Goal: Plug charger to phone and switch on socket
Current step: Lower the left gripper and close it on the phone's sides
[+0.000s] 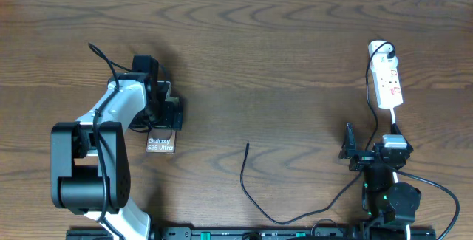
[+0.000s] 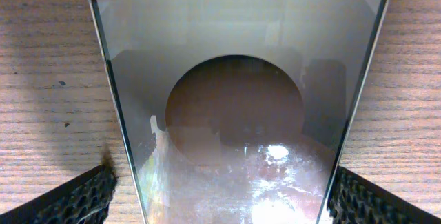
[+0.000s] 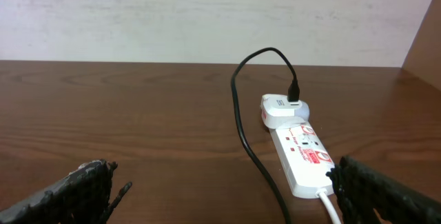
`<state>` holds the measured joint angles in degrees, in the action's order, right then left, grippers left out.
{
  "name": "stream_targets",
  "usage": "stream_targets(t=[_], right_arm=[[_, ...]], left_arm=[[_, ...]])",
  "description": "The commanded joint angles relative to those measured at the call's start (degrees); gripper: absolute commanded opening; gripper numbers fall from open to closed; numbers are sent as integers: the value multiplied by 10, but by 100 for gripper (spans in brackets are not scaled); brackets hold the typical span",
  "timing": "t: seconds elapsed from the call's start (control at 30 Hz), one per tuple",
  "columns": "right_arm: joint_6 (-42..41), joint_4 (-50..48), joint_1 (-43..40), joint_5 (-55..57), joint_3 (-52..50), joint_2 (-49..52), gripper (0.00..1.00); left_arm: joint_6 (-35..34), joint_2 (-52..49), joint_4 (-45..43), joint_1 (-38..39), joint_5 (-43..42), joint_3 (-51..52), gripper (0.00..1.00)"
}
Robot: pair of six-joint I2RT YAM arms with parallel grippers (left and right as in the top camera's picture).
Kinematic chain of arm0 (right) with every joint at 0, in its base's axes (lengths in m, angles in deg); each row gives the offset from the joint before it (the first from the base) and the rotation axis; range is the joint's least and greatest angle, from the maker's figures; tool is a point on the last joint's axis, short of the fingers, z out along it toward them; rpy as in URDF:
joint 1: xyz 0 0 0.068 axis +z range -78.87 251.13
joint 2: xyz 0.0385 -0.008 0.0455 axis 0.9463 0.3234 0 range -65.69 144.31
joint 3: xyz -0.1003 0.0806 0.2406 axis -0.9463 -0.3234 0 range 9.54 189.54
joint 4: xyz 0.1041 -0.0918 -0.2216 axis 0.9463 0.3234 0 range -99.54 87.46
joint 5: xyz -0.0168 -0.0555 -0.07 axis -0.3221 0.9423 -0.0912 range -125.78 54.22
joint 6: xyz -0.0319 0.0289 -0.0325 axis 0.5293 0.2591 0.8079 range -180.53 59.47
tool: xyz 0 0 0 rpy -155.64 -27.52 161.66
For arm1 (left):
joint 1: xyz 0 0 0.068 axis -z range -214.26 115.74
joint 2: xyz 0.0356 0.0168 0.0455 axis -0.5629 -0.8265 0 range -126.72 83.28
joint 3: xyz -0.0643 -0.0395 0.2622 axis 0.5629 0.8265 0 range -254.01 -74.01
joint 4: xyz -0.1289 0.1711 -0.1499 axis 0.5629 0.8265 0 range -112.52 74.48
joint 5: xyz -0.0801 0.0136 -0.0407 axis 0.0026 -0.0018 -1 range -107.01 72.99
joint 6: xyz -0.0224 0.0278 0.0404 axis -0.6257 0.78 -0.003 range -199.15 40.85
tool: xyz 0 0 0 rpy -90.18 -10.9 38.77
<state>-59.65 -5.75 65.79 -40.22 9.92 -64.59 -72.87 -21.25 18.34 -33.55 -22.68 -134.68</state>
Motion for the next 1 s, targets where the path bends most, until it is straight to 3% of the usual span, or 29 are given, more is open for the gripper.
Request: stream_targets(t=[0.0, 0.13, 0.33, 0.6, 0.77, 0.97], right_arm=[[0, 3, 2, 0, -1, -2, 99], [0, 3, 2, 0, -1, -2, 99], [0, 3, 2, 0, -1, -2, 99], [0, 3, 2, 0, -1, -2, 99], [0, 3, 2, 0, -1, -2, 99], [0, 3, 2, 0, -1, -2, 99]], left_arm=[[8, -10, 1, 0, -12, 6, 97], [8, -10, 2, 0, -12, 6, 93], [8, -10, 2, 0, -12, 6, 79], [8, -10, 1, 0, -12, 6, 77], [8, -10, 1, 0, -12, 6, 68], [8, -10, 0, 0, -12, 6, 69]])
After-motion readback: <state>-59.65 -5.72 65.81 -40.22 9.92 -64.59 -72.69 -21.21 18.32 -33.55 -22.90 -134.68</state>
